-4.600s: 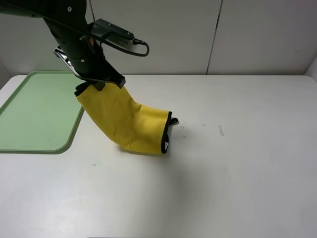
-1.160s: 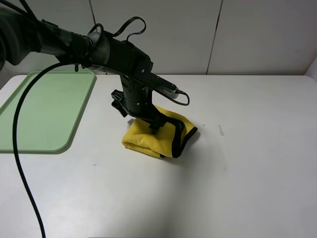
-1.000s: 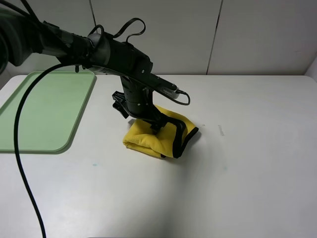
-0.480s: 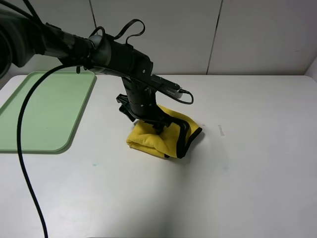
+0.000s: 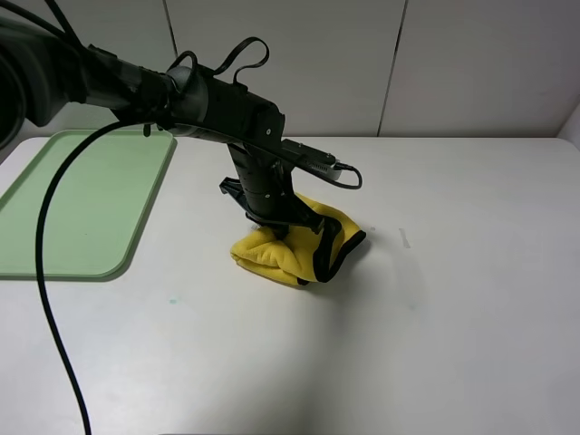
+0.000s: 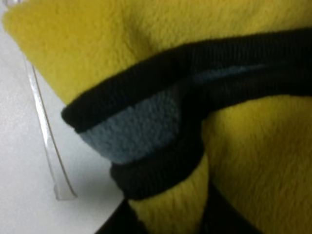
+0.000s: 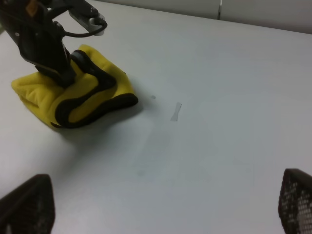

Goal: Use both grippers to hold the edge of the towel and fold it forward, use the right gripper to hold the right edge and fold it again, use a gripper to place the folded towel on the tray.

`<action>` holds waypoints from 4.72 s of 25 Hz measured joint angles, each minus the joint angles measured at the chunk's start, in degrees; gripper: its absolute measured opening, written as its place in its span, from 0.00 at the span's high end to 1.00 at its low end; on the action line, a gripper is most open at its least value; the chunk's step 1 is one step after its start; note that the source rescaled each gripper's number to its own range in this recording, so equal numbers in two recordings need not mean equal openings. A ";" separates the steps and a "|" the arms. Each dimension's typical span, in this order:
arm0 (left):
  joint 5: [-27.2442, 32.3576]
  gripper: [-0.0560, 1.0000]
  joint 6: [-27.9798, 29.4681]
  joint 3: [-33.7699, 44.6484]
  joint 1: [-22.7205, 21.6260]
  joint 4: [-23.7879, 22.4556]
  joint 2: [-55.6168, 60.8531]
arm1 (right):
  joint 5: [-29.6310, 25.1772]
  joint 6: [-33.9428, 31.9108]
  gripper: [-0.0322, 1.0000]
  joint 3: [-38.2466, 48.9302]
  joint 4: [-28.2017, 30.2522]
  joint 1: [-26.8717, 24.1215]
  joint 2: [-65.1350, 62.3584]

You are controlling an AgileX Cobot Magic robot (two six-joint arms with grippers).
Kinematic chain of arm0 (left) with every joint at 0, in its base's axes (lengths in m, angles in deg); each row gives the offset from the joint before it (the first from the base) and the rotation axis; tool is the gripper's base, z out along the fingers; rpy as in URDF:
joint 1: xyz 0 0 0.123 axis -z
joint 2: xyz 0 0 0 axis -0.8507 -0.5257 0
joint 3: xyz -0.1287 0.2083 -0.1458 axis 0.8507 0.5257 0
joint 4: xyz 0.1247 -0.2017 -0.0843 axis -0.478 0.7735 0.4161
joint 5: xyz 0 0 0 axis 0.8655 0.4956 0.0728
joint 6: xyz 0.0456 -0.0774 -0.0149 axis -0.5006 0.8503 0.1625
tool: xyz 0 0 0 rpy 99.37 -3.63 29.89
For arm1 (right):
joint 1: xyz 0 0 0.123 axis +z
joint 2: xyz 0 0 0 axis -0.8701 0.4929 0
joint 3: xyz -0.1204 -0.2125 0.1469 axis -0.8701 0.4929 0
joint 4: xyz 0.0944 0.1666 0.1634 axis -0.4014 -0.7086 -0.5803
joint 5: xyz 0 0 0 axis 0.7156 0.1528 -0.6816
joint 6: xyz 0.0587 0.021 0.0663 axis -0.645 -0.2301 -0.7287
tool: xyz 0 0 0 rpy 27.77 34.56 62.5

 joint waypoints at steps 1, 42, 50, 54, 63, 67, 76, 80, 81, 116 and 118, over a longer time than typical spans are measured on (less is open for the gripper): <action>0.00 0.81 0.00 0.00 0.00 0.00 0.00 | 0.00 0.00 0.00 0.00 0.00 0.00 0.00; 15.09 0.81 -4.53 -0.30 -36.04 -17.49 10.35 | 0.00 0.00 0.00 0.00 0.00 0.00 0.00; 15.09 0.75 -4.53 -0.30 -36.84 -17.52 10.35 | 0.00 0.00 0.00 0.00 0.00 0.00 0.00; 15.15 0.22 -4.68 -0.30 -36.84 -17.52 10.35 | 0.00 0.00 0.00 0.00 0.00 0.00 0.00; 17.95 0.00 -6.67 -0.30 -36.84 -18.67 10.35 | 0.00 0.00 0.00 0.00 0.00 0.00 0.00; 20.54 0.00 -6.79 -0.30 -36.84 -18.78 10.50 | 0.00 0.00 0.00 0.00 0.00 0.00 0.00; 27.25 0.00 -6.79 -0.16 -34.34 -17.81 17.19 | 0.00 0.00 0.00 0.00 0.00 0.00 0.00; 29.67 0.00 -6.84 2.53 -31.44 -17.39 23.22 | 0.00 0.00 0.00 0.00 0.00 0.00 0.00; 30.17 0.00 -6.78 3.43 -30.71 -17.00 25.05 | 0.00 0.00 0.00 0.00 0.00 0.00 0.00; 32.42 0.00 -4.82 57.27 -22.18 -2.27 113.08 | 0.00 0.00 0.00 0.00 0.00 0.00 0.00; 32.36 0.00 -4.87 58.69 -22.18 -1.66 115.76 | 0.00 0.00 0.00 0.00 0.00 0.00 0.00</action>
